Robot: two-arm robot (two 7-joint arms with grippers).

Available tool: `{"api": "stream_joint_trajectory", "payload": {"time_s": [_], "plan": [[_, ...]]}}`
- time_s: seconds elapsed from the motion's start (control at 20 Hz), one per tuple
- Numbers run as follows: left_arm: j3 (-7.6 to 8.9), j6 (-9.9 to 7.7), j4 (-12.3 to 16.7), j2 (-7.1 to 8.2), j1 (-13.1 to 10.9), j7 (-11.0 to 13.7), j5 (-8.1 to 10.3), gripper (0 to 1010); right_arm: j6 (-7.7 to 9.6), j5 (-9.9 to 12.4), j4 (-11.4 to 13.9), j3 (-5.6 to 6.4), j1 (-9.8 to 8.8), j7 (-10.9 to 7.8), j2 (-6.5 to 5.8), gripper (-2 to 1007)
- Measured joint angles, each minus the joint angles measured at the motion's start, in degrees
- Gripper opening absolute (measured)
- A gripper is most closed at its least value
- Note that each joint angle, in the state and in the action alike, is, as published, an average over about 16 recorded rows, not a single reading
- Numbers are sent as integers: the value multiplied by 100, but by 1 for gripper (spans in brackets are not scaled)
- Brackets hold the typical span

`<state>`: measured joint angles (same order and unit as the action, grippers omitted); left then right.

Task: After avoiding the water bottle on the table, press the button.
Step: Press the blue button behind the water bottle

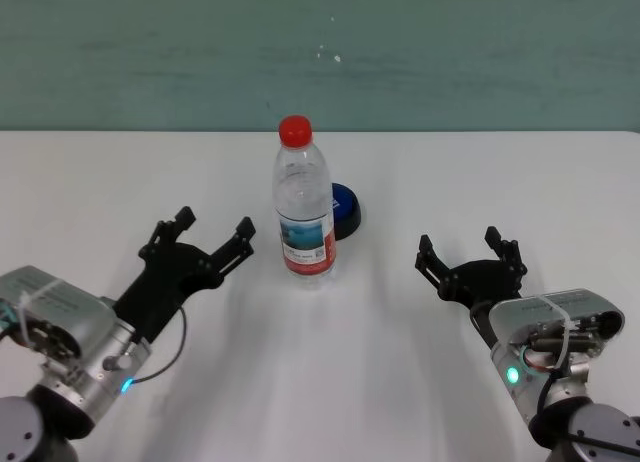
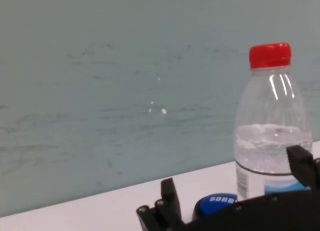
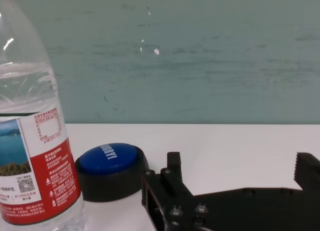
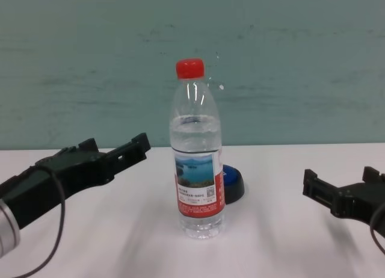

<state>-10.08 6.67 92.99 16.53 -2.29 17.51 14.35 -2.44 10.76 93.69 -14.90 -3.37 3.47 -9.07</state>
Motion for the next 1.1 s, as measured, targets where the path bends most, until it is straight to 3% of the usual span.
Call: {"api": "stream_joint_trajectory", "payload": {"time_s": [0.5, 1.1], "plan": [[-101, -25, -34, -31, 8, 25, 62, 1010, 0, 0, 0, 0, 0, 0, 0, 1004], [-90, -19, -31, -25, 10, 22, 53, 1010, 28, 13, 14, 33, 1, -31, 21, 1004]]}}
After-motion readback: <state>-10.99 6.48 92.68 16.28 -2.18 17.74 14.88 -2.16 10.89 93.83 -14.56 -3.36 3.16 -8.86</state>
